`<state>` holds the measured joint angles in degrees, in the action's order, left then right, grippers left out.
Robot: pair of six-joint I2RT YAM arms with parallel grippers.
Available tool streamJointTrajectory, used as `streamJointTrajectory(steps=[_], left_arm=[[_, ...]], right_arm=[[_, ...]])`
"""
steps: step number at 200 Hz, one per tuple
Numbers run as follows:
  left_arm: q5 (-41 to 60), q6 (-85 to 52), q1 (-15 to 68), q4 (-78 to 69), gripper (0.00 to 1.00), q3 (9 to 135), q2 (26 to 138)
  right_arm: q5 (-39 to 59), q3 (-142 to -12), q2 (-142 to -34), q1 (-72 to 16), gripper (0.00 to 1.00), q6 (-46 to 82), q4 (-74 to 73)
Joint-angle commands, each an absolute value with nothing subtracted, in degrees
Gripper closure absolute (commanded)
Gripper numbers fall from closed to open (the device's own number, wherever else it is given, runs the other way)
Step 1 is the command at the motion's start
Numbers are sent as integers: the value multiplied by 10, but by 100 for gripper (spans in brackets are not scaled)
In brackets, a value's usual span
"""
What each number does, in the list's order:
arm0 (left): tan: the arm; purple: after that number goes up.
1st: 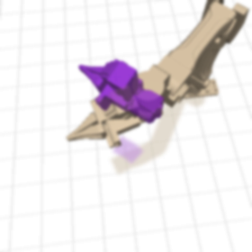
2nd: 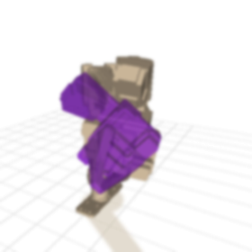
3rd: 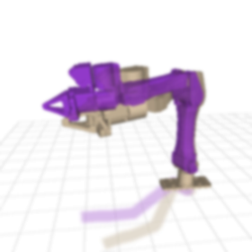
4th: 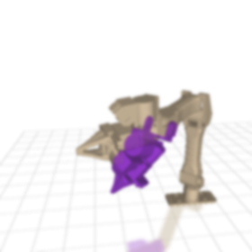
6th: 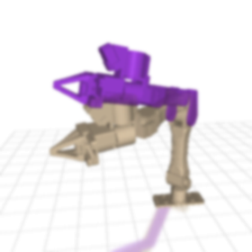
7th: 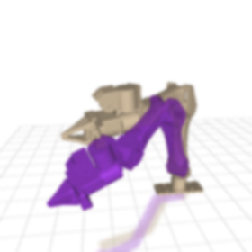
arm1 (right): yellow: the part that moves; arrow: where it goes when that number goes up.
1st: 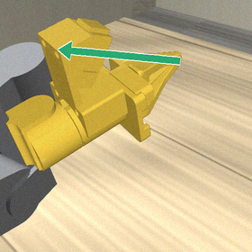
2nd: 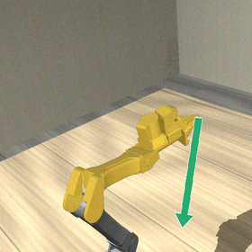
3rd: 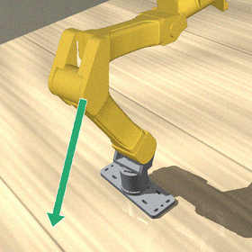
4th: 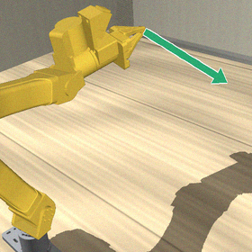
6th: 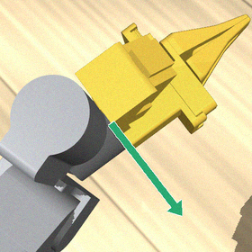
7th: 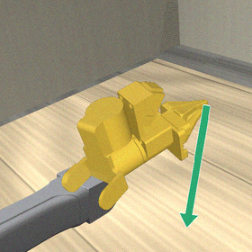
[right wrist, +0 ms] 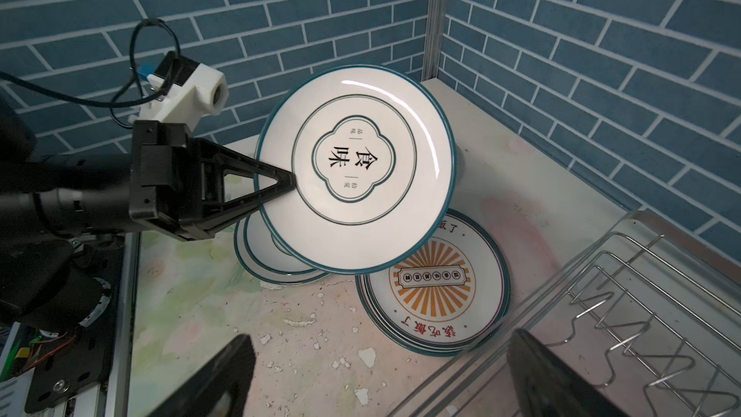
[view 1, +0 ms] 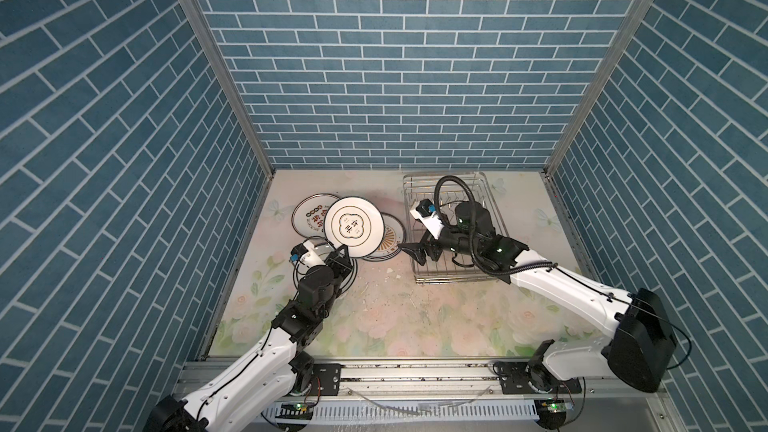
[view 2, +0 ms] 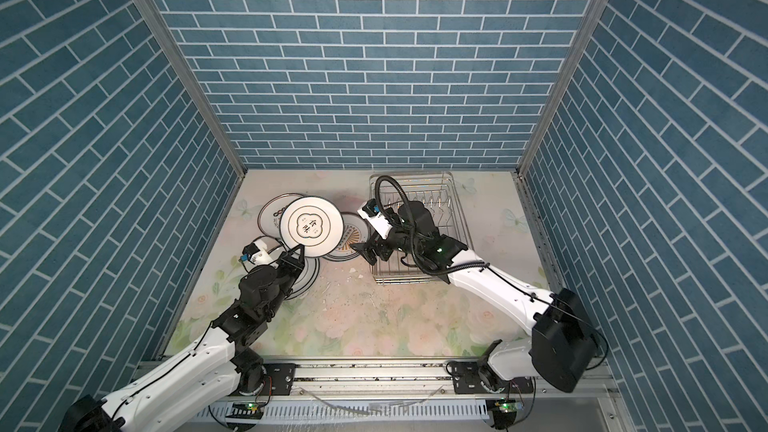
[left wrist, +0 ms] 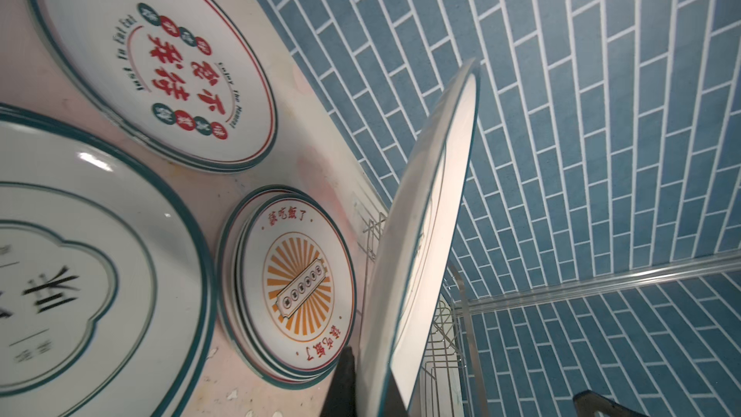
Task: Unload the plates from the dish rack
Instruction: 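Carry the plate toward the stacked plates with the left gripper while the right withdraws, then lower the plate onto the cloud-emblem stack and open the left gripper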
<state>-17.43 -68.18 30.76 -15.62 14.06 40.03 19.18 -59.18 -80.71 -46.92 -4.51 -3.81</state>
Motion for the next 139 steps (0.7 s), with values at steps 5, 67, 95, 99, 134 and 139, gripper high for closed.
streamJointTrajectory(steps=[5, 67, 95, 99, 134, 139], left_arm=[[-192, -733, 283, -60, 100, 139, 349], [-142, -795, 175, 80, 100, 100, 218], [-82, -810, 123, 104, 100, 108, 241], [-73, -812, 117, 97, 100, 106, 247], [-35, -821, 94, 107, 100, 125, 316], [-35, -825, 94, 118, 100, 130, 324]], right_arm=[[165, -634, -852, -480, 1, -56, -32], [178, -667, -924, -495, 1, -23, -59], [154, -690, -965, -507, 1, -5, -74], [150, -694, -972, -509, 1, -4, -75], [137, -713, -1003, -518, 1, -5, -76], [134, -713, -1006, -517, 1, -5, -78]])
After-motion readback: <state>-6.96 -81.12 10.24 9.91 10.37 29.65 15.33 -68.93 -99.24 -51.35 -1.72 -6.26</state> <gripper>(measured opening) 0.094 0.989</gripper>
